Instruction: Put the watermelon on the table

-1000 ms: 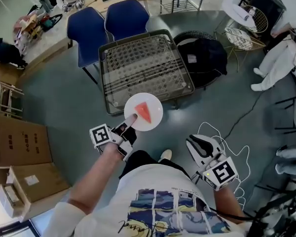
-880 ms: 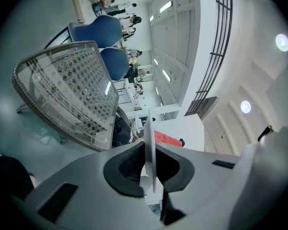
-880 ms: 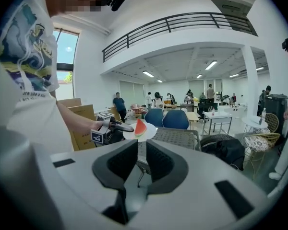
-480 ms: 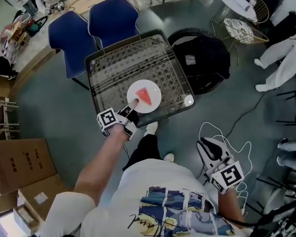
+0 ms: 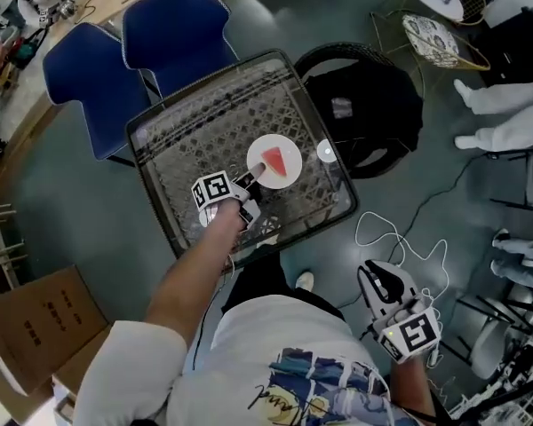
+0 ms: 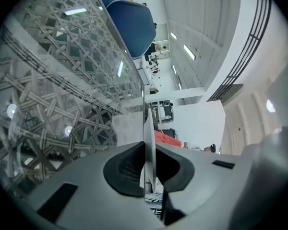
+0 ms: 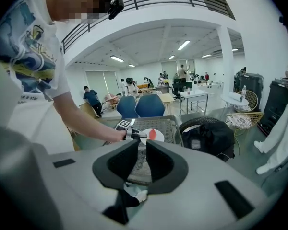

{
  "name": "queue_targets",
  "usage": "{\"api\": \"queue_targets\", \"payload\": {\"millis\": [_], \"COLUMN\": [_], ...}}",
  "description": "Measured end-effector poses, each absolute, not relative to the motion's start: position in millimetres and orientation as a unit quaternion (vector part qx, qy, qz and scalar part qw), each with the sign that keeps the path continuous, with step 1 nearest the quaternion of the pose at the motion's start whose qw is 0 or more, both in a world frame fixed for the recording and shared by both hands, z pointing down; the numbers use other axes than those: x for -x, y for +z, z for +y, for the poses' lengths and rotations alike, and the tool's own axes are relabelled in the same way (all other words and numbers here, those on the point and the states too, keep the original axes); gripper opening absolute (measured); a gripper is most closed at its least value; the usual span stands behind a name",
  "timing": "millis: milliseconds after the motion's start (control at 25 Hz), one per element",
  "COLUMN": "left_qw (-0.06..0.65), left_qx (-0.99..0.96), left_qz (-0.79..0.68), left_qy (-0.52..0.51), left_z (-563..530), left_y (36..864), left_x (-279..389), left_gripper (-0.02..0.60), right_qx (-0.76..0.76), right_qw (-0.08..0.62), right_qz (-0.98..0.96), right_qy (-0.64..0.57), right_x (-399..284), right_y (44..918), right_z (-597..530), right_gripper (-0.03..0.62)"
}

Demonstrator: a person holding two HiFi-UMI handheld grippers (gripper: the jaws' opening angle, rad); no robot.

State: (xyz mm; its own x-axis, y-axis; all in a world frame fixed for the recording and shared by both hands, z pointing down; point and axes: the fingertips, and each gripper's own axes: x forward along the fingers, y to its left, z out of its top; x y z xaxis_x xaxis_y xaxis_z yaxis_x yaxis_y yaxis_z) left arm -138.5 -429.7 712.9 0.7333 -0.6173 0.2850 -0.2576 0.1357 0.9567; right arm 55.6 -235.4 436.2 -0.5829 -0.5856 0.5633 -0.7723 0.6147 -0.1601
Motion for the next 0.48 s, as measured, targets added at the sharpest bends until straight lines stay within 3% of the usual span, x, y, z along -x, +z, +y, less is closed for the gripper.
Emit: {"api": "queue_targets", "payload": {"millis": [480], "left_qw": [0.685], "left_qx": [-0.638], "left_qz": [-0.345], "left_qy": [-0.067], "left_z": [-477], "left_y": [761], "left_x": [123], "left_gripper": [0.028], "right_qx": [-0.419], "right_qw": [0.250], "right_qz": [-0.840], "right_qy": [0.238], "right_x": [-59], "right_y": [454], "right_z": [-259], "right_gripper": [0.060]}}
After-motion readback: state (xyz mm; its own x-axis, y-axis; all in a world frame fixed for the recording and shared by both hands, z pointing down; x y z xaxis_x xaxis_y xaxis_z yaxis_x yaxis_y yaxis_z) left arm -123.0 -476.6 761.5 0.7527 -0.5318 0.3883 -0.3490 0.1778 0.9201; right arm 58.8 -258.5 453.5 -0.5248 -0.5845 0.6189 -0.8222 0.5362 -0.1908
